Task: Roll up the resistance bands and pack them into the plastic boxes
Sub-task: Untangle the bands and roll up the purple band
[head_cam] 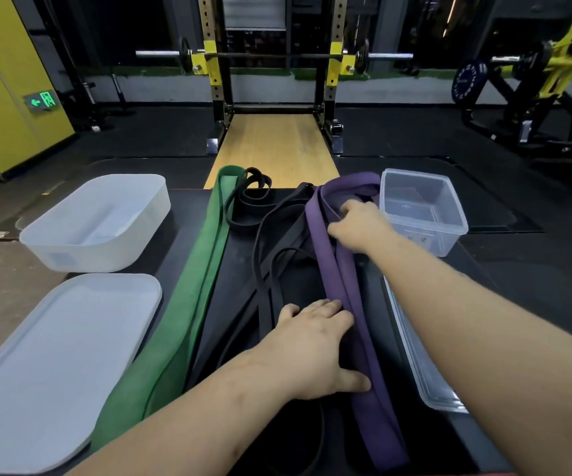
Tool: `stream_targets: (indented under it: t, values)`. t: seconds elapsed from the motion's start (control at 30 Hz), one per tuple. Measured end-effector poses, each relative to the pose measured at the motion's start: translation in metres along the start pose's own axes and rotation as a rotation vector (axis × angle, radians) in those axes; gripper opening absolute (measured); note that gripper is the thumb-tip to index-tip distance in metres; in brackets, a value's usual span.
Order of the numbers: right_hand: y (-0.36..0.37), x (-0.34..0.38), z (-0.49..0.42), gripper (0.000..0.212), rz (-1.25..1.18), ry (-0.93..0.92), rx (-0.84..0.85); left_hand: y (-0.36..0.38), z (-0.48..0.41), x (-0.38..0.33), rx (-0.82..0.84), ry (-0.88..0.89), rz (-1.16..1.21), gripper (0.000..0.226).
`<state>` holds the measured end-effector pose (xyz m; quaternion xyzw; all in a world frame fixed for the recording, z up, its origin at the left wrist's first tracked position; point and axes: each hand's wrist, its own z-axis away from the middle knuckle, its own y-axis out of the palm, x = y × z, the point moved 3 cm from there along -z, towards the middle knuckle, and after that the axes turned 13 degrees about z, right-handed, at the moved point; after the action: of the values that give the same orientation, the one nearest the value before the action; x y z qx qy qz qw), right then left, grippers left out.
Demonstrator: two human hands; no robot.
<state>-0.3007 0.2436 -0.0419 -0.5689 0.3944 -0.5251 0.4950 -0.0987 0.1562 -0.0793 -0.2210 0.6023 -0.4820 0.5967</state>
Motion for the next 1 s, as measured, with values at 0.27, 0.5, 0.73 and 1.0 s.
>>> stream_targets:
  t: [0.27,0.5,0.73,1.0]
  values:
    - [0.019,-0.026,0.153,0.044,0.116,-0.05,0.104,0.004,0.002,0.004,-0.059,0.068,0.098,0.094]
    - [0.02,-0.049,0.205,0.05,-0.295,-0.074,0.126,-0.001,0.012,-0.009,-0.052,0.137,0.121,0.076]
    - [0.038,-0.047,0.232,0.037,-0.145,-0.021,0.004,0.015,0.016,-0.003,-0.08,-0.02,-0.062,0.085]
    - [0.035,-0.052,0.235,0.037,-0.139,-0.066,-0.017,0.021,0.018,-0.016,-0.082,0.068,-0.046,0.077]
